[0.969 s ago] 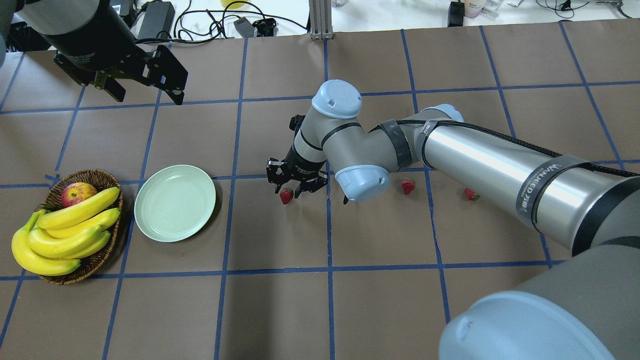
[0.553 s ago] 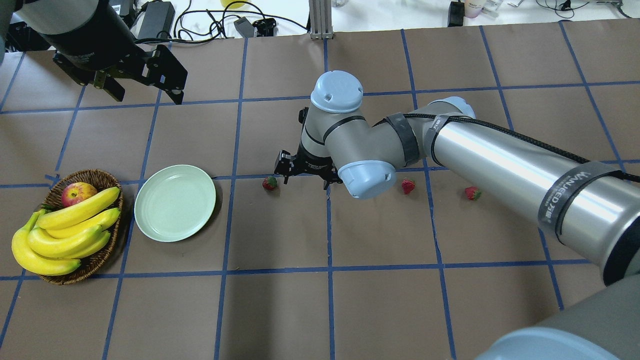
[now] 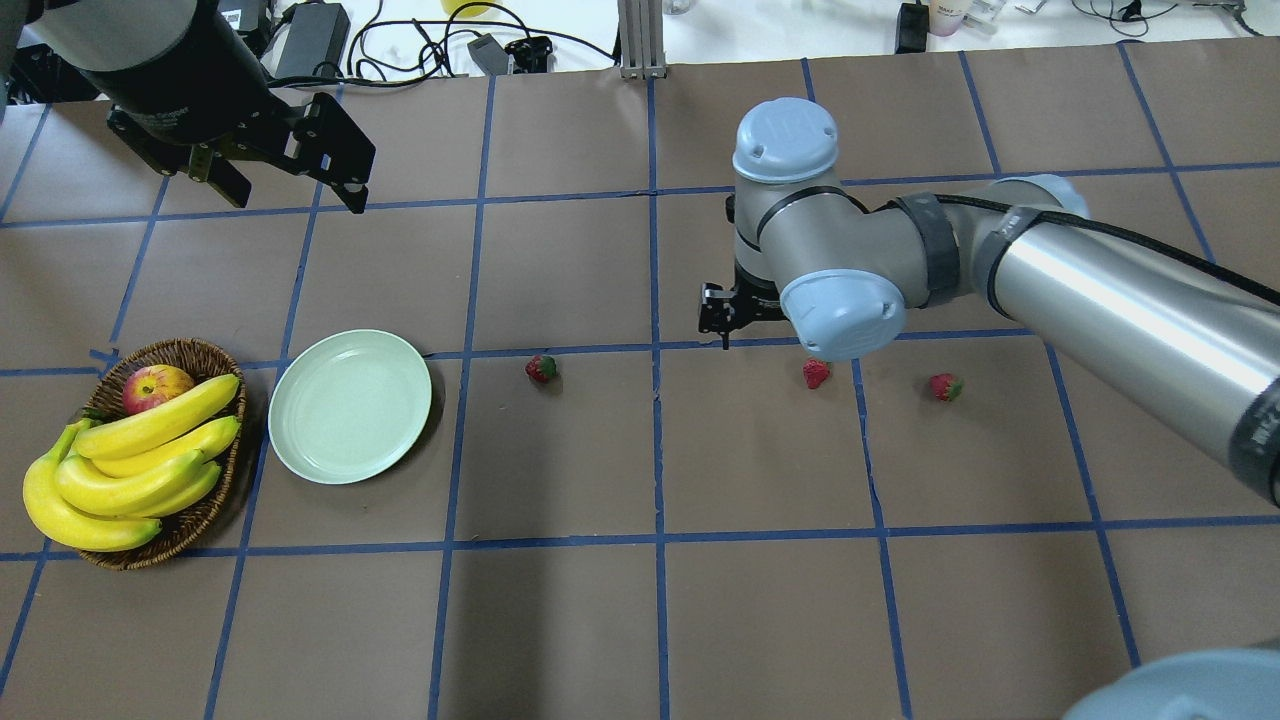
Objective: Collect all strawberries into plate
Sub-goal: 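Grasp the middle strawberry with the right gripper while the left arm reaches over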
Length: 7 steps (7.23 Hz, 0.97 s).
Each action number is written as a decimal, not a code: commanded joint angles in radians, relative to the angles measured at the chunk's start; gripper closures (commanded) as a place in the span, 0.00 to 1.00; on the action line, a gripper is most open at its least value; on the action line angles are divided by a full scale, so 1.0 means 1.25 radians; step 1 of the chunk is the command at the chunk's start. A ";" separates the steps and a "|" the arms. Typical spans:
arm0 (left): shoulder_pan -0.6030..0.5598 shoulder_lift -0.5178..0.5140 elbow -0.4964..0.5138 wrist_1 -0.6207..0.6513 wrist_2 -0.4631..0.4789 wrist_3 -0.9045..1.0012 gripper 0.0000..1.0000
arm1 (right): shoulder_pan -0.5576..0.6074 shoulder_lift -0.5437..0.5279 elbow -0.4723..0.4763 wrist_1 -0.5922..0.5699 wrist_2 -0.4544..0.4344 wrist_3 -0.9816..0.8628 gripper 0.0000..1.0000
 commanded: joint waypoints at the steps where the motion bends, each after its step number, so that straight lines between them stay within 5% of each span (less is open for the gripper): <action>1: 0.000 -0.030 -0.020 0.009 -0.002 -0.010 0.00 | -0.025 -0.007 0.053 -0.052 -0.031 -0.018 0.03; 4: -0.010 -0.149 -0.230 0.402 -0.063 0.006 0.01 | -0.029 0.014 0.057 -0.074 -0.041 -0.018 0.07; 5: -0.033 -0.191 -0.252 0.453 -0.065 0.003 0.02 | -0.029 0.026 0.065 -0.071 -0.042 -0.016 0.18; 7: -0.081 -0.277 -0.255 0.533 -0.063 -0.001 0.07 | -0.029 0.029 0.074 -0.091 -0.044 -0.018 0.57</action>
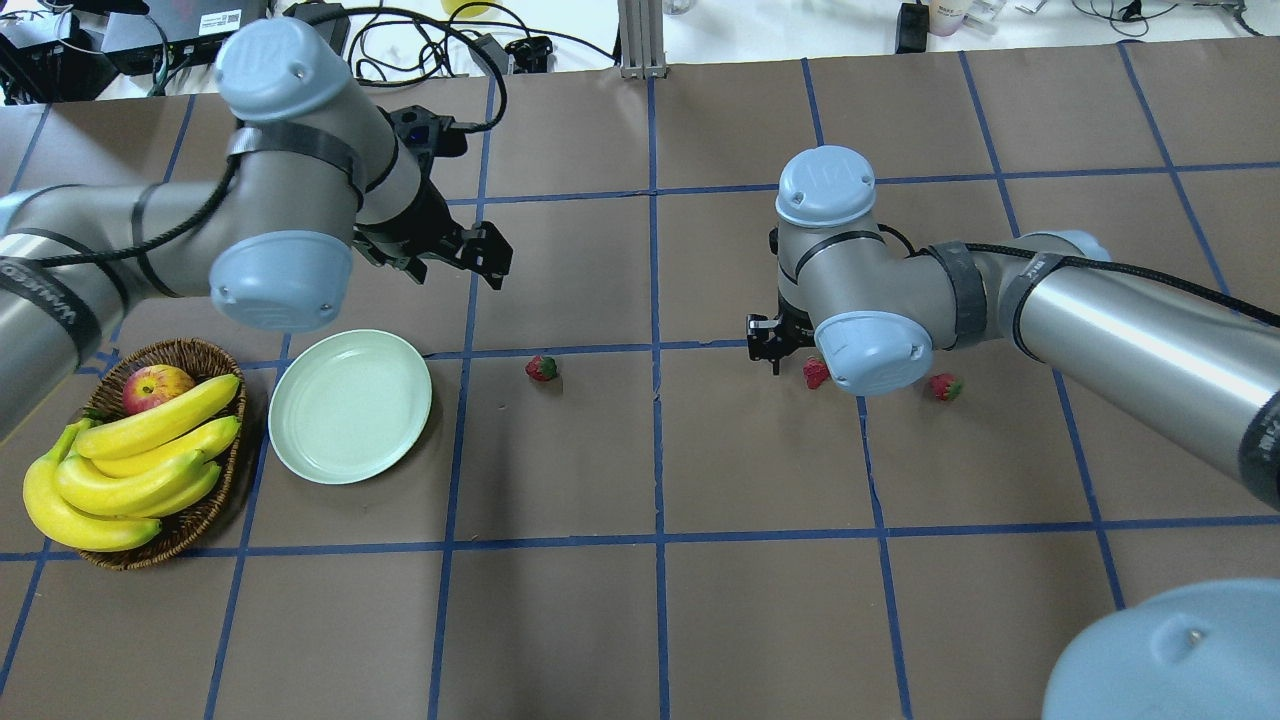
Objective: Collect all strawberries into plate
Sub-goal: 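Grasp the middle strawberry with the right gripper while the left arm reaches over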
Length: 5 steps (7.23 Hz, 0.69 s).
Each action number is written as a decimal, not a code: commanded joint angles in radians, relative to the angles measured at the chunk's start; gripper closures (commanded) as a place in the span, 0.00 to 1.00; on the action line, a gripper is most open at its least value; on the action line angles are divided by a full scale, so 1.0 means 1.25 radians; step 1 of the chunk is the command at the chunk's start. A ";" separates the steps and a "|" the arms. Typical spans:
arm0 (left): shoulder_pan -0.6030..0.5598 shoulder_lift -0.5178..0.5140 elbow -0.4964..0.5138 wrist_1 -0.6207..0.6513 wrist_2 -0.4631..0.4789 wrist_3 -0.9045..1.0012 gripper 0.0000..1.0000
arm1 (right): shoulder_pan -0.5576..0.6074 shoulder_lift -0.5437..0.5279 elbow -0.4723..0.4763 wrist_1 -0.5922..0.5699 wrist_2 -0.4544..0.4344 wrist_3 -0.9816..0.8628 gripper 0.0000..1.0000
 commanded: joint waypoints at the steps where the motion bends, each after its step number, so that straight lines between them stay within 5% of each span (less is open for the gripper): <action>1: -0.030 -0.085 -0.010 0.073 -0.014 -0.004 0.07 | 0.000 0.004 0.006 -0.007 -0.001 0.001 0.79; 2: -0.030 -0.111 -0.022 0.075 -0.066 -0.003 0.07 | 0.000 0.004 0.008 -0.006 -0.001 0.001 0.91; 5: -0.032 -0.143 -0.082 0.131 -0.077 -0.006 0.05 | 0.015 -0.008 -0.029 0.006 0.052 0.026 0.92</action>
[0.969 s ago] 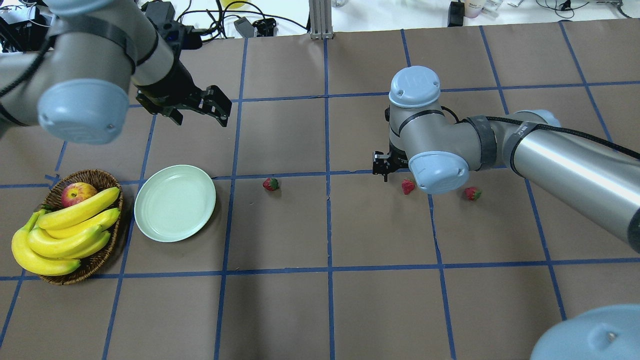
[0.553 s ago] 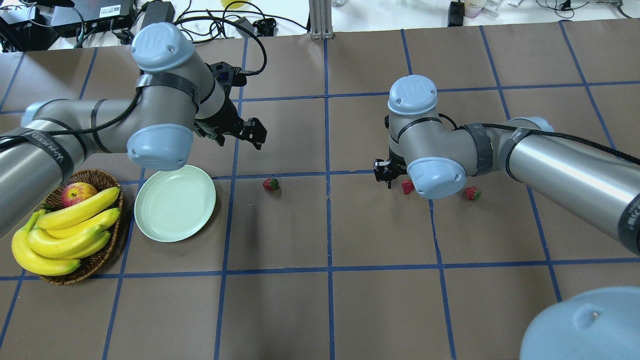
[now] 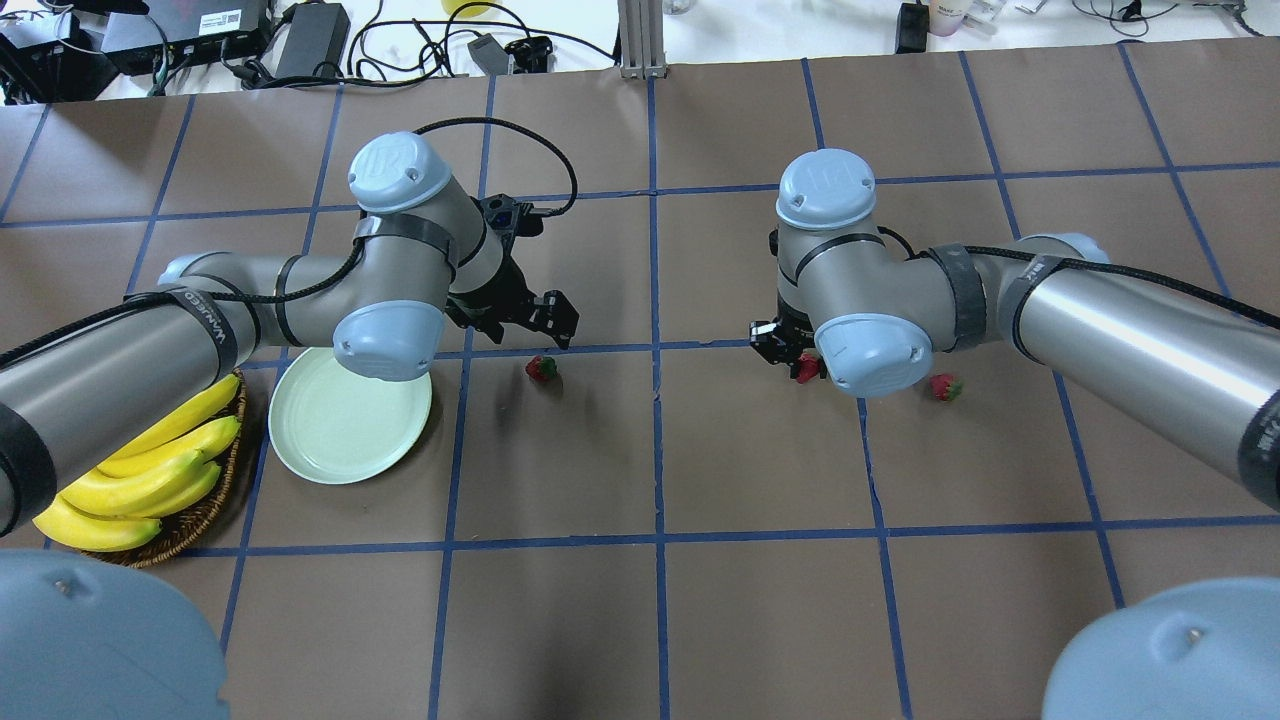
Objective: Collect all strawberries into plate
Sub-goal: 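Grasp the middle strawberry with the right gripper while the left arm reaches over, then grasp the dropped strawberry with the left gripper while the right carries its strawberry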
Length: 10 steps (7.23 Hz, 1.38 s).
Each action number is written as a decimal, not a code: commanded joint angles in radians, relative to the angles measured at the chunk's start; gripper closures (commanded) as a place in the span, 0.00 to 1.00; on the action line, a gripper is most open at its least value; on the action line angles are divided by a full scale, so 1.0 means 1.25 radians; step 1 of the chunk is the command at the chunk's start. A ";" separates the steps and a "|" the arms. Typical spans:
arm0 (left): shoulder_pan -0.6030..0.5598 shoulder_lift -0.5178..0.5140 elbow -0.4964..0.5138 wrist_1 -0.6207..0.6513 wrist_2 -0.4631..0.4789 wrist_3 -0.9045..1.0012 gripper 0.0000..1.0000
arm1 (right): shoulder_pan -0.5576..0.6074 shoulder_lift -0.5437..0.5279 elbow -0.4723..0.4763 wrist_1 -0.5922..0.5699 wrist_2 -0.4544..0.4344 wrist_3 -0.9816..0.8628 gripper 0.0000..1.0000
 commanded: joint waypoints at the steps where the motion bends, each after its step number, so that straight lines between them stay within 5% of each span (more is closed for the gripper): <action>1: -0.001 -0.016 -0.021 0.013 -0.011 -0.004 0.09 | 0.031 -0.004 -0.035 0.022 0.095 0.049 0.88; 3: -0.002 -0.017 -0.021 0.009 -0.014 0.001 0.41 | 0.129 0.001 -0.060 0.011 0.155 0.191 0.88; 4: -0.002 -0.017 -0.021 0.007 -0.014 -0.007 0.70 | 0.139 0.000 -0.073 0.011 0.226 0.204 0.88; 5: -0.002 -0.017 -0.021 0.004 -0.013 -0.011 0.84 | 0.139 0.002 -0.073 0.008 0.313 0.204 0.88; 8: 0.011 0.011 -0.007 -0.006 0.002 0.001 0.95 | 0.140 0.017 -0.068 0.003 0.331 0.204 0.82; 9: 0.033 0.025 0.020 -0.057 0.079 0.008 0.95 | 0.140 0.028 -0.067 0.002 0.331 0.204 0.27; 10: 0.056 0.035 0.055 -0.119 0.112 0.080 0.95 | 0.140 0.029 -0.065 0.003 0.356 0.204 0.00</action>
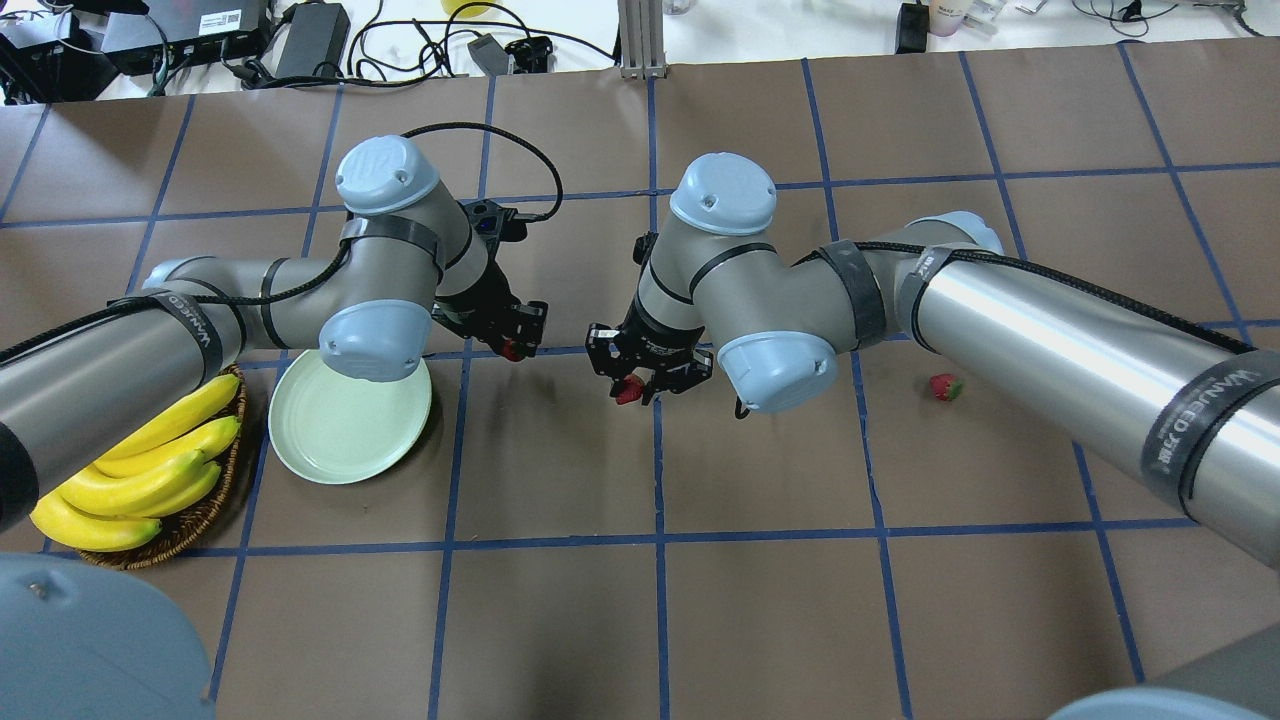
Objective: Collect all strawberries into plate
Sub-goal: 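Grasp the dropped strawberry with the left gripper while the right carries its strawberry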
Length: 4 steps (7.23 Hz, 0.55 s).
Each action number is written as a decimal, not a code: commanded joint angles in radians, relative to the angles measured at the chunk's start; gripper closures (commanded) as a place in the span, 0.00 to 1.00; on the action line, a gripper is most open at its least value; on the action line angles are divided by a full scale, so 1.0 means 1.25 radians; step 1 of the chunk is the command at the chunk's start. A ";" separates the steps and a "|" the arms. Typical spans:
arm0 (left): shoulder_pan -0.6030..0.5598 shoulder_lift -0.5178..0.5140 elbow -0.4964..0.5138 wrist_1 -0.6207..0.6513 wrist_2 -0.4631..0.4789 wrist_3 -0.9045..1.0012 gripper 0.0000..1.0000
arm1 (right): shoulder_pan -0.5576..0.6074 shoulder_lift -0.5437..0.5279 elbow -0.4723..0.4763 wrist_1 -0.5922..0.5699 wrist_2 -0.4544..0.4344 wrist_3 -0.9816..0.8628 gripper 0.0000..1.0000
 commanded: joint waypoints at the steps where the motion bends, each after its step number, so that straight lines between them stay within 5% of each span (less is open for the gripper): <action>1: 0.070 0.019 0.050 -0.101 0.053 0.122 0.95 | 0.000 0.007 0.001 0.000 0.025 -0.001 0.00; 4: 0.178 0.035 0.028 -0.105 0.053 0.273 0.95 | -0.004 -0.003 -0.013 0.011 -0.002 -0.027 0.00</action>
